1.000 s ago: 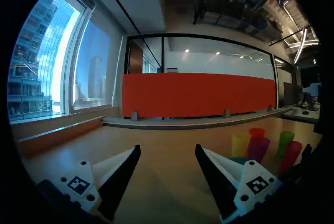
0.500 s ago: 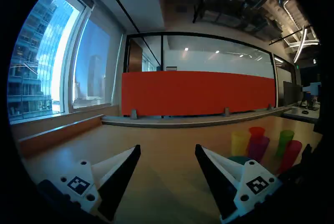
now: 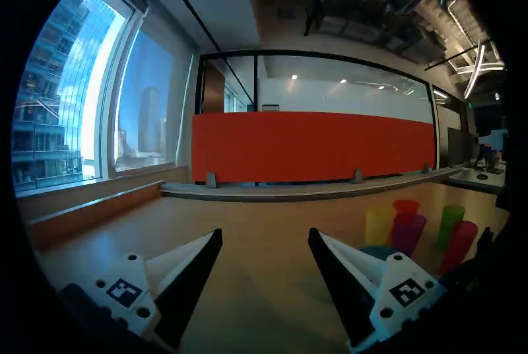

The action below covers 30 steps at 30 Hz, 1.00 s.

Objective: Pour water

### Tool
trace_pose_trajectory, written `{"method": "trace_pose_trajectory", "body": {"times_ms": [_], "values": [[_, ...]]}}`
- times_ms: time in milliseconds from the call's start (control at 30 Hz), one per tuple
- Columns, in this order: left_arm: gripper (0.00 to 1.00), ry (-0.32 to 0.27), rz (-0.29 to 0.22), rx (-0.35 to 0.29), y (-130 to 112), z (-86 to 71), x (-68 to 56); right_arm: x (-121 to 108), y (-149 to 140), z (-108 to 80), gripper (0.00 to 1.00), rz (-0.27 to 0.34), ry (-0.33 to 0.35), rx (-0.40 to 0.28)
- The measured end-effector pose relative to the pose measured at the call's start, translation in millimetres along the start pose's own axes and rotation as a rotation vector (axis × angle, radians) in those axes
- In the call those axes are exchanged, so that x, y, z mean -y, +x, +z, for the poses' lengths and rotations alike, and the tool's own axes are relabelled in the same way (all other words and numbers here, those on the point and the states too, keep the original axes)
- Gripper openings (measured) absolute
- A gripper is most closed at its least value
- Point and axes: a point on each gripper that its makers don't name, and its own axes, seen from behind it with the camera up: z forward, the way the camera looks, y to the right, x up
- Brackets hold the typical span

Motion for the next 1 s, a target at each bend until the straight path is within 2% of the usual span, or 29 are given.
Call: {"method": "trace_pose_trajectory", "body": {"times_ms": [667,1000], "values": [[0.97,0.0,0.0,0.0,-0.1,0.1,0.2,2.1,12.4,-9.4,1.0,-0.025,0.06,-0.073],[0.97,0.0,0.0,0.0,-0.2,-0.3,0.8,10.1,-4.3,-3.2,1.0,-0.023,0.066,-0.087]]}}
